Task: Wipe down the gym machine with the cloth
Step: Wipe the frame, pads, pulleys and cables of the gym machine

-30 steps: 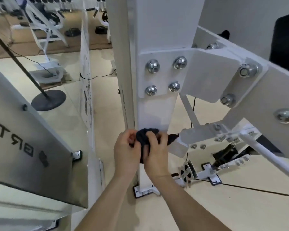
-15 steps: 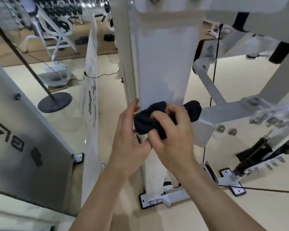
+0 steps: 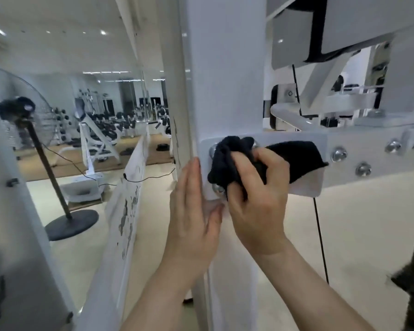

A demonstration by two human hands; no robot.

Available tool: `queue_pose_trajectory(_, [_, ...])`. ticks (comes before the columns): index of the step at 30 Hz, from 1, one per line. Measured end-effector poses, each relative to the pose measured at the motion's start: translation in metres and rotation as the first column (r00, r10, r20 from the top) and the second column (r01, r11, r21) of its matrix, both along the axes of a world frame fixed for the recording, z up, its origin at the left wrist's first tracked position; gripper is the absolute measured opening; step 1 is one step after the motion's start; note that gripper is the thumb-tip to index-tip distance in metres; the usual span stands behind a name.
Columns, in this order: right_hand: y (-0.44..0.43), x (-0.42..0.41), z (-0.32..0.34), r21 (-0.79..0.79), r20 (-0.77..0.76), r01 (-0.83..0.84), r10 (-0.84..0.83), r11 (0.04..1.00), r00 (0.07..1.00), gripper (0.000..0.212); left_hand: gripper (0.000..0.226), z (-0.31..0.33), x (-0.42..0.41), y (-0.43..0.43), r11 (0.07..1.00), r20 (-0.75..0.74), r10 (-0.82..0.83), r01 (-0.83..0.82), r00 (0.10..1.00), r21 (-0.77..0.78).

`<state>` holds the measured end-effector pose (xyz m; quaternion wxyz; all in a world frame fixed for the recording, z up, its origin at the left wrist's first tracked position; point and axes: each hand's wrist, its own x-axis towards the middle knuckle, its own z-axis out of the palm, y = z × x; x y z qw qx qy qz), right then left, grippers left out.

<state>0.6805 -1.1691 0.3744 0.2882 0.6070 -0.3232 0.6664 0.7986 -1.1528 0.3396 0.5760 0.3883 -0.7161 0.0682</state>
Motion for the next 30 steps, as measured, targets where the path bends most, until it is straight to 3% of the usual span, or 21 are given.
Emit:
queue_pose_trajectory(6, [0.01, -0.02, -0.061, 0.145, -0.104, 0.002, 0.013, 0.989, 0.994, 0.03, 0.087, -0.038, -0.005, -0.007, 0.999, -0.022, 0.014, -0.014, 1.0, -0.029])
queue_pose_trajectory(9, [0.01, -0.019, -0.015, 0.002, -0.033, -0.089, 0.089, 0.996, 0.996, 0.032, 0.08, -0.037, -0.003, -0.009, 0.999, -0.022, 0.012, -0.013, 1.0, -0.044])
queue_pose_trajectory(11, [0.005, -0.003, 0.018, -0.055, -0.056, -0.036, 0.033, 0.998, 0.998, 0.034, 0.069, -0.038, -0.002, -0.011, 1.0, -0.057, -0.018, 0.018, 0.998, -0.01])
queue_pose_trajectory(13, [0.001, 0.013, 0.019, -0.083, -0.118, 0.079, -0.088, 0.993, 0.989, 0.033, 0.059, -0.039, 0.001, -0.011, 0.998, -0.095, -0.064, 0.066, 0.993, 0.018])
queue_pose_trajectory(17, [-0.007, 0.007, -0.035, -0.185, -0.377, -0.008, -0.064, 0.983, 0.924, 0.019, 0.061, -0.045, 0.005, -0.004, 0.997, -0.172, -0.06, 0.066, 0.983, 0.032])
queue_pose_trajectory(22, [-0.009, -0.031, -0.084, -0.068, -0.509, -0.035, -0.004, 0.997, 0.861, 0.022, 0.08, -0.066, 0.004, 0.012, 0.967, -0.303, -0.095, 0.16, 0.948, 0.198])
queue_pose_trajectory(25, [-0.018, -0.031, -0.07, -0.141, -0.375, -0.059, 0.001, 0.988, 0.927, 0.023, 0.088, -0.064, 0.001, 0.023, 0.996, -0.256, -0.062, 0.078, 0.965, 0.053])
queue_pose_trajectory(28, [-0.021, -0.005, -0.076, -0.088, -0.136, -0.113, 0.1, 0.99, 0.986, 0.027, 0.06, -0.057, -0.004, 0.027, 0.993, -0.131, -0.02, 0.004, 0.991, -0.116])
queue_pose_trajectory(30, [-0.018, 0.005, -0.111, -0.029, -0.158, -0.125, 0.119, 0.992, 0.98, 0.03, 0.04, -0.057, -0.003, 0.027, 0.993, -0.097, 0.052, -0.062, 0.994, -0.103])
